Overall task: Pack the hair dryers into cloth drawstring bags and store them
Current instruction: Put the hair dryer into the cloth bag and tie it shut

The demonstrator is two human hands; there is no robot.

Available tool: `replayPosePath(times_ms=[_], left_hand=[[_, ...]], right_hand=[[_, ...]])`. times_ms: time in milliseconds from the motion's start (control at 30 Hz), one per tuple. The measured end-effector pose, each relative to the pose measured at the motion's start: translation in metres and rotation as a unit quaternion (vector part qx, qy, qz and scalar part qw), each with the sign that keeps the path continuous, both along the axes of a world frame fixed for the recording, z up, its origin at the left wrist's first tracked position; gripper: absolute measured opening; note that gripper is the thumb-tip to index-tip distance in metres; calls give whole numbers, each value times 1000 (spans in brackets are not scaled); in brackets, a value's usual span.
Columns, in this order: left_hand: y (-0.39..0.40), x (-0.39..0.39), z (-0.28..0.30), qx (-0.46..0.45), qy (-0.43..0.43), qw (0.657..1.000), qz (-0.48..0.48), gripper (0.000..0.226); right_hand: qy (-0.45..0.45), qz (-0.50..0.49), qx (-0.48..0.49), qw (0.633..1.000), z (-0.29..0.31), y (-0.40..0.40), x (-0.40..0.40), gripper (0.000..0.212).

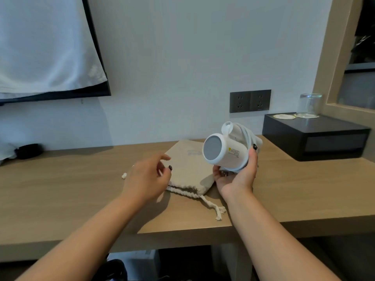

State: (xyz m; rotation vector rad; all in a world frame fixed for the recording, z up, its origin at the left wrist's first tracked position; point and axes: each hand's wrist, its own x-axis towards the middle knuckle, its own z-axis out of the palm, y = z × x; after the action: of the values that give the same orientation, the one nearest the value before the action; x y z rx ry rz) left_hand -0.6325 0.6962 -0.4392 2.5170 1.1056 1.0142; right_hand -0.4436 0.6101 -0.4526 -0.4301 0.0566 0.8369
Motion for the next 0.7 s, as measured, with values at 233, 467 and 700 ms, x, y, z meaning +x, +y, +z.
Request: replayPosePath(times_ms=[233, 467, 700], left_hand=[[46, -2, -29, -87, 233, 968, -41, 57], [12, 14, -31, 35, 202, 964, 172, 61], [-5, -6, -34, 15, 85, 994, 64, 47]], right_hand=[[20, 3, 14, 1000, -5, -2, 3, 67], [18, 50, 17, 998, 5, -3, -1, 60], [-37, 126, 68, 989, -4, -10, -3, 97]])
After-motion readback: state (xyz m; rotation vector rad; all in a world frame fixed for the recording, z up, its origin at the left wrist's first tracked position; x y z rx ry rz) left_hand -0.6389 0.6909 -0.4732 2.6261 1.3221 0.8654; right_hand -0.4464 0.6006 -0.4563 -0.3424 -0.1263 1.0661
